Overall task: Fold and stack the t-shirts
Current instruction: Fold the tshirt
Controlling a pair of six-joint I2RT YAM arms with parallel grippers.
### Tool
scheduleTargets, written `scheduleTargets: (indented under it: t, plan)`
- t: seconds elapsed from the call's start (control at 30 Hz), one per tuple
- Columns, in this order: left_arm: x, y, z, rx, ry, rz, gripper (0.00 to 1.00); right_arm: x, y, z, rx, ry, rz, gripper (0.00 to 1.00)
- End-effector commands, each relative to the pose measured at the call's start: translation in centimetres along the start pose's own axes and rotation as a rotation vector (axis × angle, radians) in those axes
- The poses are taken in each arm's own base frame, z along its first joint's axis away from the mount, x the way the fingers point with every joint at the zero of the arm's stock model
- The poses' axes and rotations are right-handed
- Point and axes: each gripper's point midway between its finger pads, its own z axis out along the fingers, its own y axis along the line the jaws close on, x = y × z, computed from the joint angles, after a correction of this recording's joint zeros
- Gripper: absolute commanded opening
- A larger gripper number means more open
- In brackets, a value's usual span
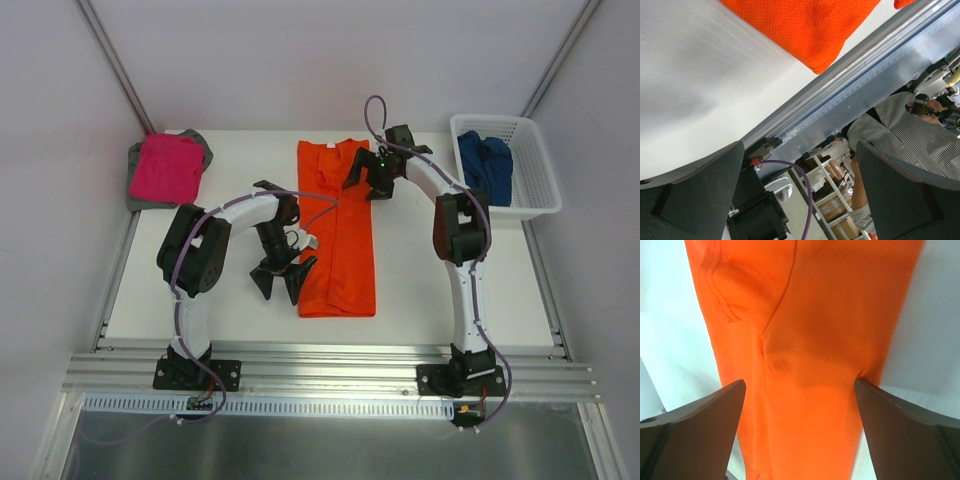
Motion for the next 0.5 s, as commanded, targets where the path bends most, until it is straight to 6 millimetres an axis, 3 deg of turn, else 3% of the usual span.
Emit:
scheduleTargets:
  t: [0.0, 0.07, 0.13, 0.17, 0.2, 0.27, 0.3, 0.37, 0.4, 0.47]
  plan:
    - [0.2, -0.6, -0.5, -0.009, -0.011, 0.033, 0.97, 0.4, 0.9, -2.3, 0.028, -0.014, -0.033, 0.96]
    - [0.1, -0.6, -0.9, -0.024, -0.030, 0.046, 0.96, 0.0, 2.2, -4.3, 0.025, -0.046, -0.049, 0.96]
    - [0.1, -0.7, -1.2, -0.035, -0.043, 0.053, 0.96, 1.1, 2.0, -5.4, 0.050, -0.031, -0.053, 0.96]
    - [0.0, -0.7, -1.4, -0.037, -0.048, 0.055, 0.96, 1.1, 3.5, -7.5, 0.045, -0.061, -0.076, 0.96]
    - [0.0, -0.7, -1.4, -0.039, -0.050, 0.054, 0.96, 3.1, 2.7, -7.6, 0.073, -0.021, -0.068, 0.96]
    - [-0.5, -0.8, -1.9, -0.044, -0.070, 0.061, 0.96, 4.4, 4.1, -10.7, 0.072, -0.038, -0.091, 0.96]
    - [-0.7, -0.7, -2.0, -0.054, -0.075, 0.064, 0.95, 6.7, 3.0, -11.0, 0.100, -0.001, -0.079, 0.96]
    - [-1.4, -0.6, -2.5, -0.074, -0.098, 0.078, 0.95, 8.2, 3.7, -13.4, 0.092, -0.013, -0.106, 0.96]
    - [-1.4, -0.6, -2.7, -0.079, -0.107, 0.073, 0.96, 9.1, 3.4, -13.9, 0.100, -0.004, -0.099, 0.96]
    - [-1.2, -0.6, -2.4, -0.069, -0.100, 0.062, 0.95, 12.6, 1.9, -14.5, 0.122, 0.066, -0.072, 0.96]
